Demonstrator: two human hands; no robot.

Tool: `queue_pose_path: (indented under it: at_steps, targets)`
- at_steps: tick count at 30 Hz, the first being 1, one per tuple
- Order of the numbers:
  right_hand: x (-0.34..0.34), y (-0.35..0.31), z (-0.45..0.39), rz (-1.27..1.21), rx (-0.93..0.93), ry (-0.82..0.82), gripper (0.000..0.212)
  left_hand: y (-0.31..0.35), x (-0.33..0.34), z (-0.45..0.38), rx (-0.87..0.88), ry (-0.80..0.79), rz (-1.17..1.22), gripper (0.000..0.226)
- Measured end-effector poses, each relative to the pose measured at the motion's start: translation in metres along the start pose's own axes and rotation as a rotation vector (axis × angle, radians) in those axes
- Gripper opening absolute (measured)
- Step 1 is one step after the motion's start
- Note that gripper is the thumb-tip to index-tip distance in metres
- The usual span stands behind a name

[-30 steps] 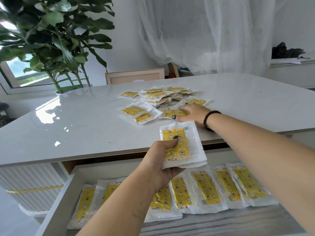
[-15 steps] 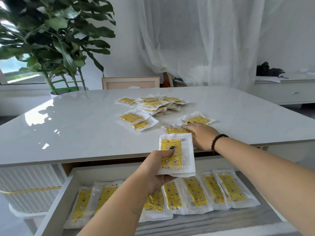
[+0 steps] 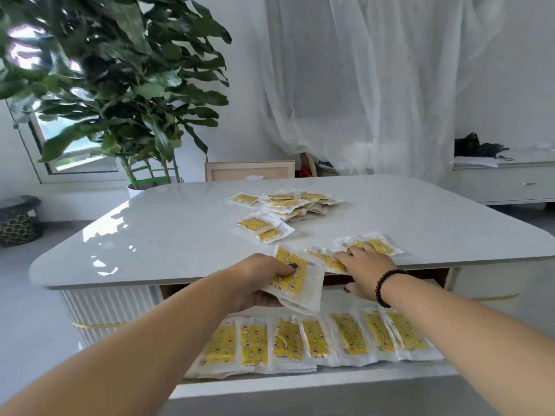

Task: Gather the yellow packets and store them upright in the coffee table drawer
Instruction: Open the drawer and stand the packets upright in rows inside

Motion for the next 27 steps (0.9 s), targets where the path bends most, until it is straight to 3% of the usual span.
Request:
queue_pose_path:
  at_steps: [3, 11, 14, 16, 18, 19, 20, 23, 27]
  targets:
    - [-0.015, -0.003, 0.005, 0.045, 0.0, 0.117, 0.035, 0.006, -0.015, 0.024, 0.039, 0.057, -0.025, 0.013]
    - [-0.027, -0.012, 0.016, 0.113, -0.004, 0.103, 0.031, -0.01, -0.039, 0.066, 0.06, 0.085, 0.154, 0.013]
    - [-0.037, -0.011, 0.023, 0.03, 0.031, 0.134, 0.031, -0.01, -0.044, 0.072, 0.07, 0.123, 0.21, 0.016]
    - [-0.049, -0.007, 0.026, -0.123, 0.076, 0.203, 0.037, -0.007, -0.051, 0.076, 0.098, 0.15, 0.255, 0.034]
    - [-0.064, -0.004, 0.031, -0.295, 0.104, 0.314, 0.04, -0.007, -0.062, 0.076, 0.126, 0.16, 0.3, 0.073]
    - [-0.072, -0.004, 0.035, -0.37, 0.108, 0.372, 0.042, -0.006, -0.065, 0.079, 0.13, 0.153, 0.296, 0.082]
    - [-0.079, -0.005, 0.041, -0.435, 0.108, 0.425, 0.043, -0.005, -0.066, 0.082, 0.132, 0.149, 0.266, 0.079]
    - [-0.1, -0.008, 0.06, -0.58, 0.115, 0.567, 0.033, -0.009, -0.067, 0.093, 0.106, 0.168, 0.035, 0.039]
    - [-0.124, -0.01, 0.08, -0.711, 0.15, 0.687, 0.024, -0.027, -0.058, 0.097, 0.028, 0.185, -0.118, 0.028]
Point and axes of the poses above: each hand's wrist, its own z-axis away from the middle knuckle, its own x-axis out of the palm, y = z × x, the point moved 8 cm from there along -z, towards the middle knuckle, and after that the axes turned 11 degrees about -x, right-handed, at the moved point
